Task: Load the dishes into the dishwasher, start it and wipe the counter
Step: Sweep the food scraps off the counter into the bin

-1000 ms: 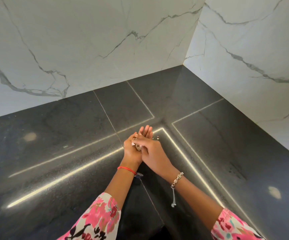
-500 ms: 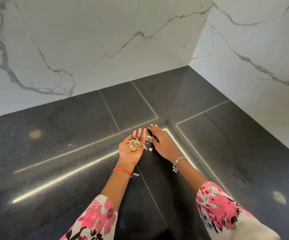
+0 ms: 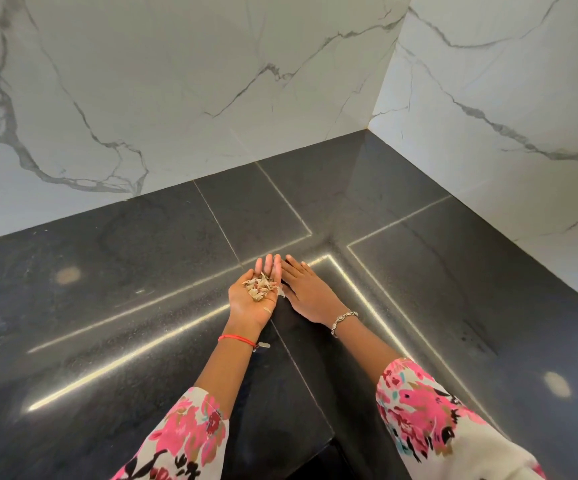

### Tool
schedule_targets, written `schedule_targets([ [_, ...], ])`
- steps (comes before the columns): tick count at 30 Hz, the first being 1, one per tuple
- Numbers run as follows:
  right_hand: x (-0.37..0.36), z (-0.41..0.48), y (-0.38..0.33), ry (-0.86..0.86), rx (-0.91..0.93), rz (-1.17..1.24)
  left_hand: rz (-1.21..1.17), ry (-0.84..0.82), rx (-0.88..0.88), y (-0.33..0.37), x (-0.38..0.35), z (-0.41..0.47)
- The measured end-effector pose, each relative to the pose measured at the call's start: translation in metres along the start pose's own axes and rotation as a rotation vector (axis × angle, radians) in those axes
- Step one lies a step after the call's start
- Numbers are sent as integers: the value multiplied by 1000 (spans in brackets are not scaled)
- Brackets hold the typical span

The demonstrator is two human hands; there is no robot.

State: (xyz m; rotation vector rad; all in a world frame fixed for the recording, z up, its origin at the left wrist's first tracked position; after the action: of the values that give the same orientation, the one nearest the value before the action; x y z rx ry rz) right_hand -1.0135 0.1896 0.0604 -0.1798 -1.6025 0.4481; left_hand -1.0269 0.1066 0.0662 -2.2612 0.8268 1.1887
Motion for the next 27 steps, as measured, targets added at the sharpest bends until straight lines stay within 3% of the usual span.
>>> schedule_targets([
  [7,4,-41,-4,76,37,-122,-15,11,6,6,7,-10],
  [14,3,-76,-10,189,-156,-82,-24,29,0,10,20,-24],
  [22,10,-75,-30,161,-126,-290,18,46,20,-3,27,-34],
  [24,23,-74,-28,229,-210,-102,38,61,26,-7,29,-35],
  [27,62,-85,-29,631,-359,311,53,68,36,-13,33,-34],
])
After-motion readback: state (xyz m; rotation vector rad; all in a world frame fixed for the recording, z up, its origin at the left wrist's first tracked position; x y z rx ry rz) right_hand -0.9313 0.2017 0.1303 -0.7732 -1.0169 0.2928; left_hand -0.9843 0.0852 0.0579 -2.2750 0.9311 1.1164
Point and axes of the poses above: each hand's wrist, its own z-axis towards the middle knuckle, its own x-axis out of the back of the hand, y = z × x, the point moved 7 cm from there along z, towards the middle knuckle, and after that the axes turned 6 degrees about x, right-handed, at the moved point
